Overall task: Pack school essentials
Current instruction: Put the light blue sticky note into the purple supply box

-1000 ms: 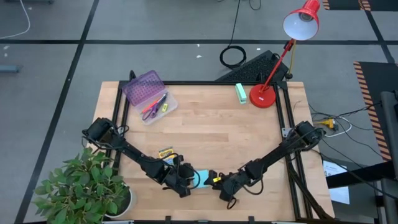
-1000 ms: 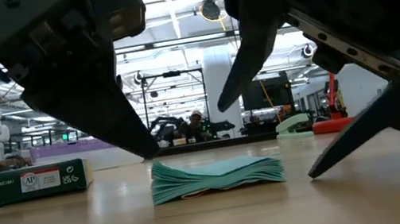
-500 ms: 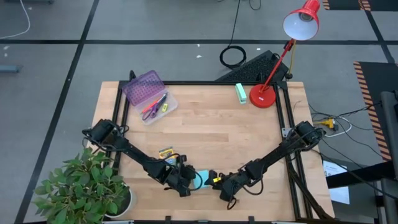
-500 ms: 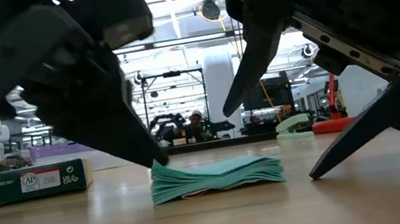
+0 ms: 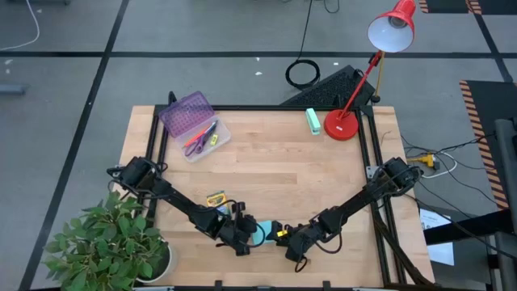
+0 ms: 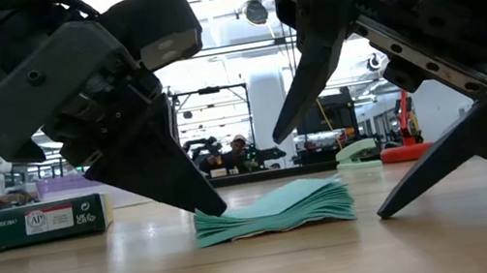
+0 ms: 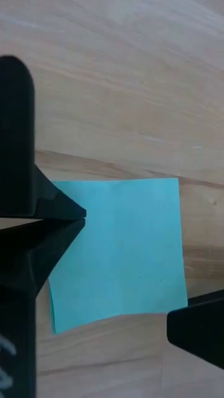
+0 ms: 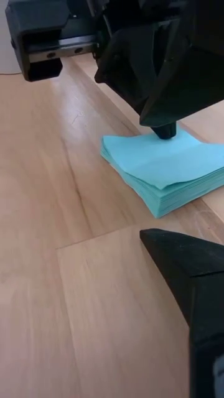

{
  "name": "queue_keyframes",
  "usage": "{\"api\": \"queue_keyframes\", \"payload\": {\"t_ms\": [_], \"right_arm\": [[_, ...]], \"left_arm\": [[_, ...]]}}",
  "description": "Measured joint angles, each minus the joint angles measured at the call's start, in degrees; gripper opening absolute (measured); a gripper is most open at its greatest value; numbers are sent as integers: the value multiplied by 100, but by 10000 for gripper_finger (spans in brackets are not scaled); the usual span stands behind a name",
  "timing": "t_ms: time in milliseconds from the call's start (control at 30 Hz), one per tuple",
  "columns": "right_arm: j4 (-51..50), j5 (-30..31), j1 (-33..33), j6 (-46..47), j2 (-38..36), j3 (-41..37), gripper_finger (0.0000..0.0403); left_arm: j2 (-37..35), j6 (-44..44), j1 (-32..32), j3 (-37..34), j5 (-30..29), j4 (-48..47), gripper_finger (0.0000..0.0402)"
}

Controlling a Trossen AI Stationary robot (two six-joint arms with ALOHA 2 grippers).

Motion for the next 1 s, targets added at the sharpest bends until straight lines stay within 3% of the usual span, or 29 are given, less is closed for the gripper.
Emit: {"api": "queue_keyframes", "payload": {"t_ms": [200, 733, 1000], "right_arm": [[41, 2, 0, 113, 0, -4, 281], [760, -20, -29, 2503, 9, -8, 281], [911, 7, -118, 2947, 109, 0, 281]], "left_arm": [[9, -3, 0, -7, 19, -16, 9], [15, -36, 17, -13, 47, -36, 8], [15, -39, 74, -17, 84, -38, 4]]}}
